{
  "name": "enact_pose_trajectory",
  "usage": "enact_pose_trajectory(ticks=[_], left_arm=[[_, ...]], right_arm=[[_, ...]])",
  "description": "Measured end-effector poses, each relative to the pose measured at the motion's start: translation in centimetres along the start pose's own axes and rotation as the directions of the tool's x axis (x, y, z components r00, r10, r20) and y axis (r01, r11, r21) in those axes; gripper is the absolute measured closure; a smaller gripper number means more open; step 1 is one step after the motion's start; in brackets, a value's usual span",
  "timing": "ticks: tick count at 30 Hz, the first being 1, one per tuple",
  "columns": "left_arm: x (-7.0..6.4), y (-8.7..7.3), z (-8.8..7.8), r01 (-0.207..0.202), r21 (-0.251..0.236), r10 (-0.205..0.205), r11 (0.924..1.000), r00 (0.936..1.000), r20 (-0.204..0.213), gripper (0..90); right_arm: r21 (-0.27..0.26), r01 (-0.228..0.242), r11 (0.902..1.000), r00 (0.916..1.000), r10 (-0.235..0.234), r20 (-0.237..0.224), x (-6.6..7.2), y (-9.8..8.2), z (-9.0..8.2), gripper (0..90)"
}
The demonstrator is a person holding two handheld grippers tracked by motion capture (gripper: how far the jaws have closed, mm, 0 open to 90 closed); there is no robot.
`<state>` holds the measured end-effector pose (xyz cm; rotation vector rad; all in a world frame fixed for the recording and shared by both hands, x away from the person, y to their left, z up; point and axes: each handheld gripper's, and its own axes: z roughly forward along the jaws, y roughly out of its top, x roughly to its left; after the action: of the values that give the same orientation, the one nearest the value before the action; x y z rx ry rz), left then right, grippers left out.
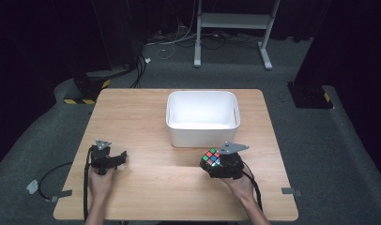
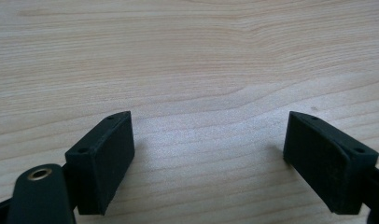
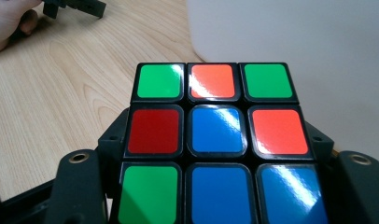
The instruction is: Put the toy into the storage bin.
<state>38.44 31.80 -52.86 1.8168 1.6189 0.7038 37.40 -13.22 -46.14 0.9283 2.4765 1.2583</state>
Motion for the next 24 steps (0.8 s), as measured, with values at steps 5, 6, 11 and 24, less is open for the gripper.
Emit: enact_pose_trajectory(ticks=[5,6,11,24], left_arm=[[0.0,0.0,0.0,0.0,0.0,0.0,1.0,1.0,0.0,16.5],[0.0,0.0,0.0,0.0,0.0,0.0,1.0,1.0,0.0,16.6],[0.0,0.0,0.0,0.0,0.0,0.0,1.0,1.0,0.0,16.5],[0.0,0.0,0.0,0.0,0.0,0.0,1.0,1.0,0.0,16.5]], right_arm=[[0.002,0.007,1.0,1.0,-0.007,0.005,-0.2,0.2,-0.3,33.1],[0.001,0.004,1.0,1.0,-0.004,0.006,-0.2,0.3,-0.4,33.1],[-0.001,0.002,1.0,1.0,-0.002,0.01,-0.4,0.5,-0.7,33.1],[0.005,0.01,0.9999,0.9997,-0.01,0.022,-0.5,1.1,-1.2,33.1]])
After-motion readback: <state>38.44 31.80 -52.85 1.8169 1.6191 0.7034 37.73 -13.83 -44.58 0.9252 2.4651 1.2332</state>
